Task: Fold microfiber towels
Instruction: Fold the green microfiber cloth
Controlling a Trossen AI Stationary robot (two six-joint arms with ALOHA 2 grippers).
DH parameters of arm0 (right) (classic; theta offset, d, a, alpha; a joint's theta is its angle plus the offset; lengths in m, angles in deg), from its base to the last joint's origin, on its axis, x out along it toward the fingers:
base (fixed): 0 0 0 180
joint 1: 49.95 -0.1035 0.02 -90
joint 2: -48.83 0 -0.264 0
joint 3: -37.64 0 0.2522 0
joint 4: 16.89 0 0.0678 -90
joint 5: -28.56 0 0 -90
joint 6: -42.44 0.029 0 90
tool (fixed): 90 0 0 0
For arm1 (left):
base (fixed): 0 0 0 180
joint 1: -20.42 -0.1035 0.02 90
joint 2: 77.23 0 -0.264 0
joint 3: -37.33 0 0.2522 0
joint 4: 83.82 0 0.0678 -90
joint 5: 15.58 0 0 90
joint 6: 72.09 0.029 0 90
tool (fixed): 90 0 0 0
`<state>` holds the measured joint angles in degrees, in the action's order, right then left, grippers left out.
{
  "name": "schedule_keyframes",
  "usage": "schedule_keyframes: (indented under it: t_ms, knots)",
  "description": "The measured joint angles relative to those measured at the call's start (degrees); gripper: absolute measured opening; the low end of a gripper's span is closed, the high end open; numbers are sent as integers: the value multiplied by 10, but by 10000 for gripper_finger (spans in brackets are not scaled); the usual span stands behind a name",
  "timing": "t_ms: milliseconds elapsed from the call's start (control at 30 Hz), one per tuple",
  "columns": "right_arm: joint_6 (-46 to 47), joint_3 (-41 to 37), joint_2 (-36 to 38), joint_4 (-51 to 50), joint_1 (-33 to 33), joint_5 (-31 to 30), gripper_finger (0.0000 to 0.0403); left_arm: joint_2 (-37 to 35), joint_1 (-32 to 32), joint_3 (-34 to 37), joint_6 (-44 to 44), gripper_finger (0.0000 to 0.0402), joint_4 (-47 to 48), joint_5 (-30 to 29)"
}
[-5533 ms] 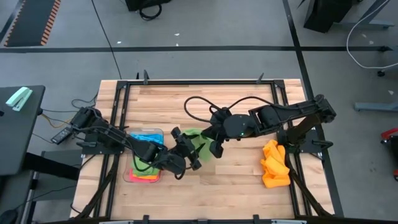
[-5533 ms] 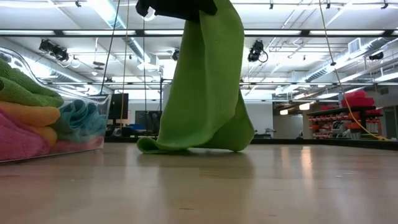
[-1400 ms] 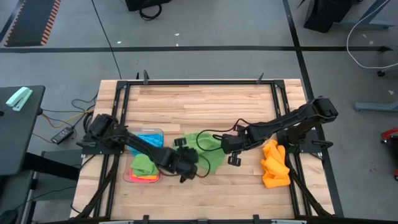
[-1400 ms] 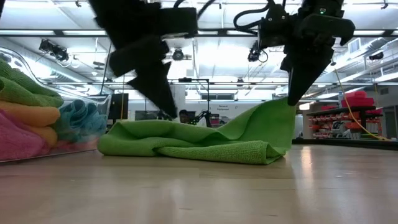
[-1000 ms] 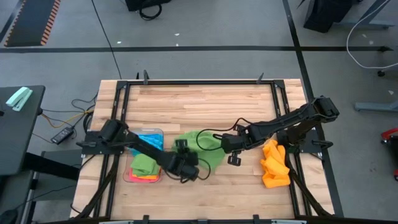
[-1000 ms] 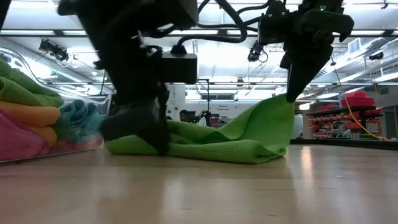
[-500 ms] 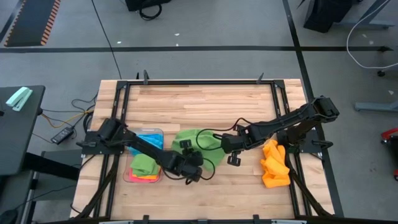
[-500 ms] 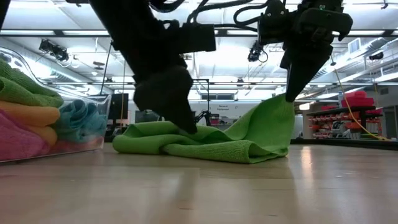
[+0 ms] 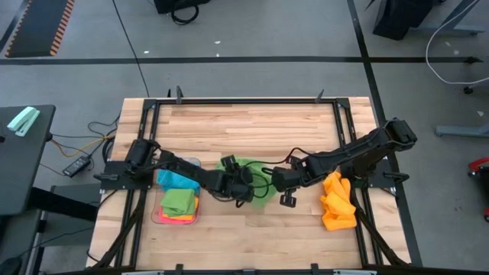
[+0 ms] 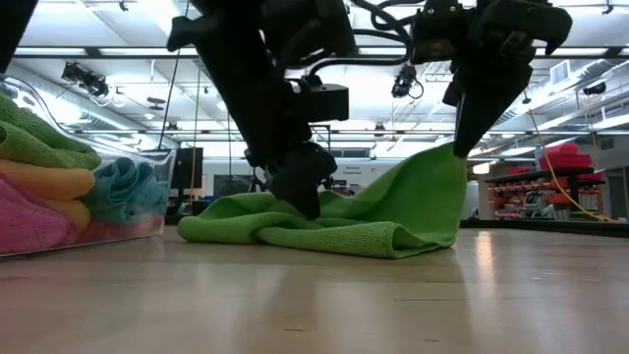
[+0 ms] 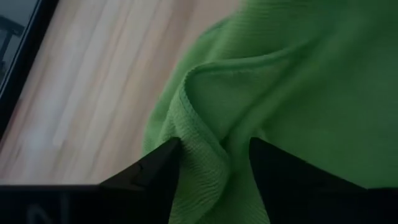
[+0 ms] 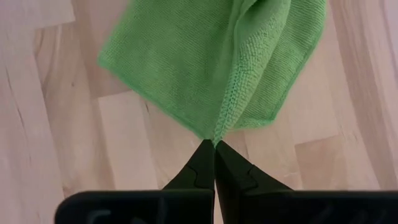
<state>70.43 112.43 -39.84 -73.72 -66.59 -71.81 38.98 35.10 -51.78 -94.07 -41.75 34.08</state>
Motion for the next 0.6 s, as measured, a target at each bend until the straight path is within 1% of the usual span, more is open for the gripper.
schedule_keyframes:
  t_ms: [133, 233, 433, 533, 600]
  knots:
    - [1, 0, 0, 1, -10, 0, 6, 0, -15, 0, -12, 214, 0, 0]
    - [2, 0, 0, 1, -17, 0, 6, 0, -21, 0, -18, 212, 2, 0]
    - [5, 0, 0, -7, -29, 6, 6, 0, -27, 0, -29, 187, 27, -25]
    - [8, 0, 0, -18, -34, 8, 6, 0, -27, 0, -29, 172, 50, -27]
    - [13, 0, 0, -27, -35, 20, 6, 0, -27, 0, -31, 163, 70, -27]
